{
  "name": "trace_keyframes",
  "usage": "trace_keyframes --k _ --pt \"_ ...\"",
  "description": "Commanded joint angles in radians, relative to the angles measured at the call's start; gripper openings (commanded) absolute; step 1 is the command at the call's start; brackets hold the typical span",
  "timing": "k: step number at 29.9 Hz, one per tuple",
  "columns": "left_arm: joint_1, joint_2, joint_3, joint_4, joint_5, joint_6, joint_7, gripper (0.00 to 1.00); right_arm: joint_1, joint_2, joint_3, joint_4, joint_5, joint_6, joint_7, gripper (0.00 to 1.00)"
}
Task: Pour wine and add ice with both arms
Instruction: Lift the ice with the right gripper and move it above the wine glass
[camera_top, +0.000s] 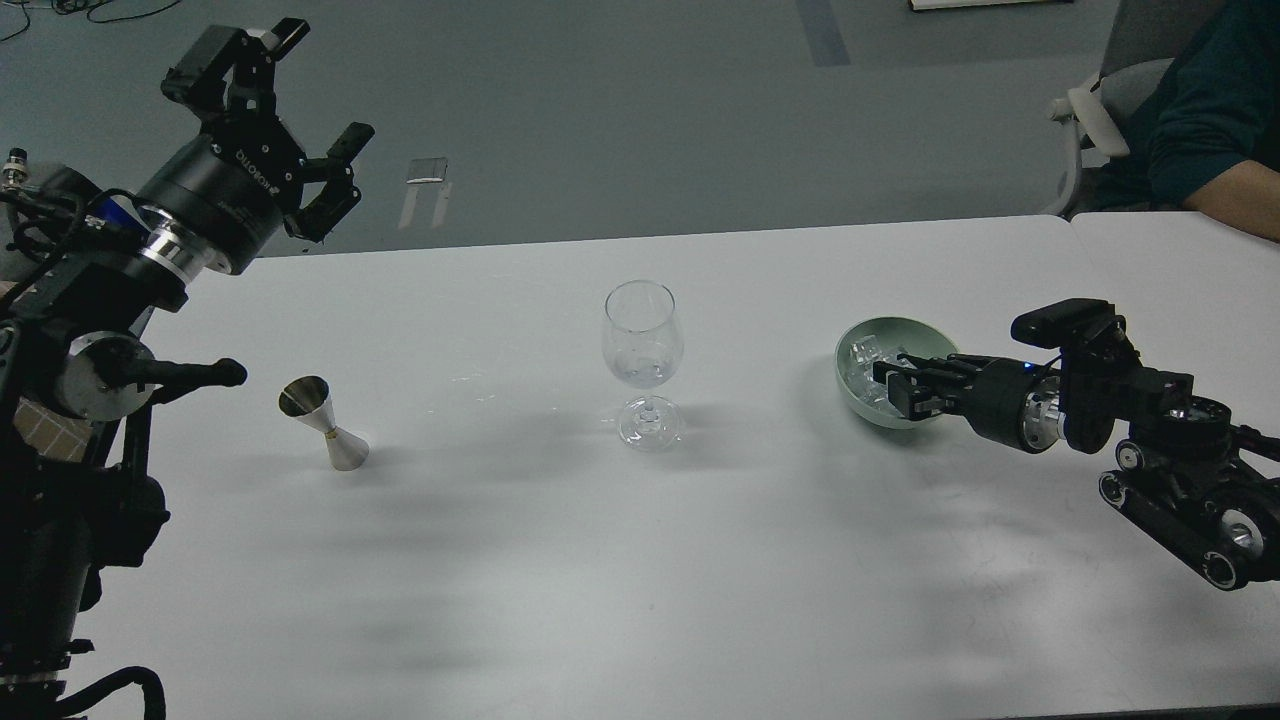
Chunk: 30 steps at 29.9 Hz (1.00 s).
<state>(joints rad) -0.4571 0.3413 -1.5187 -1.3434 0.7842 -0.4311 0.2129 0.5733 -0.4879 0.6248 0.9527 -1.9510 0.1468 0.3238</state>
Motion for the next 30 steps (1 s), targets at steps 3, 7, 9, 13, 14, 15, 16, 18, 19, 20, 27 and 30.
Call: trace_keyframes --k 3,7,9,13,14,15,16,18,19,20,27,30 --pt "0.000 -0.001 0.000 -0.008 0.000 0.002 0.000 0.98 0.002 -0.004 -0.011 0.005 0.000 -0.001 0.000 0.20" --pt "0.002 -0.001 0.000 -0.011 0.000 0.002 0.000 0.98 0.003 -0.018 -0.005 0.026 0.001 -0.021 -0.003 0.14" --pt "0.000 0.001 0.000 -0.011 0.000 0.002 0.000 0.98 0.017 -0.073 0.004 0.078 0.007 -0.035 -0.005 0.14" --pt "0.000 0.005 0.000 -0.011 0.000 0.002 0.000 0.98 0.040 -0.173 0.024 0.190 0.021 -0.035 -0.006 0.14" --pt "0.000 0.005 0.000 -0.011 0.000 0.002 0.000 0.98 0.051 -0.210 0.038 0.243 0.027 -0.032 -0.005 0.14" --pt "0.000 0.005 0.000 -0.011 0.000 0.002 0.000 0.98 0.054 -0.230 0.044 0.271 0.033 -0.029 -0.003 0.14" --pt "0.000 0.005 0.000 -0.011 0.000 0.002 0.000 0.98 0.065 -0.269 0.053 0.328 0.053 -0.024 -0.003 0.14" --pt "0.000 0.004 0.000 -0.011 0.000 0.002 0.000 0.98 0.098 -0.317 0.052 0.409 0.087 -0.019 -0.003 0.14" --pt "0.000 0.004 0.002 -0.011 0.000 0.002 0.000 0.98 0.114 -0.330 0.050 0.435 0.095 -0.015 -0.003 0.14" --pt "-0.002 0.004 0.002 -0.011 0.000 0.002 0.000 0.98 0.146 -0.349 0.049 0.475 0.104 0.002 -0.003 0.14" --pt "-0.006 0.007 0.002 -0.011 0.000 0.008 0.000 0.98 0.386 -0.354 0.021 0.532 0.130 0.109 -0.003 0.14" --pt "-0.003 0.007 0.003 -0.011 0.001 0.008 0.000 0.98 0.546 -0.347 -0.089 0.532 0.197 0.149 -0.003 0.14"
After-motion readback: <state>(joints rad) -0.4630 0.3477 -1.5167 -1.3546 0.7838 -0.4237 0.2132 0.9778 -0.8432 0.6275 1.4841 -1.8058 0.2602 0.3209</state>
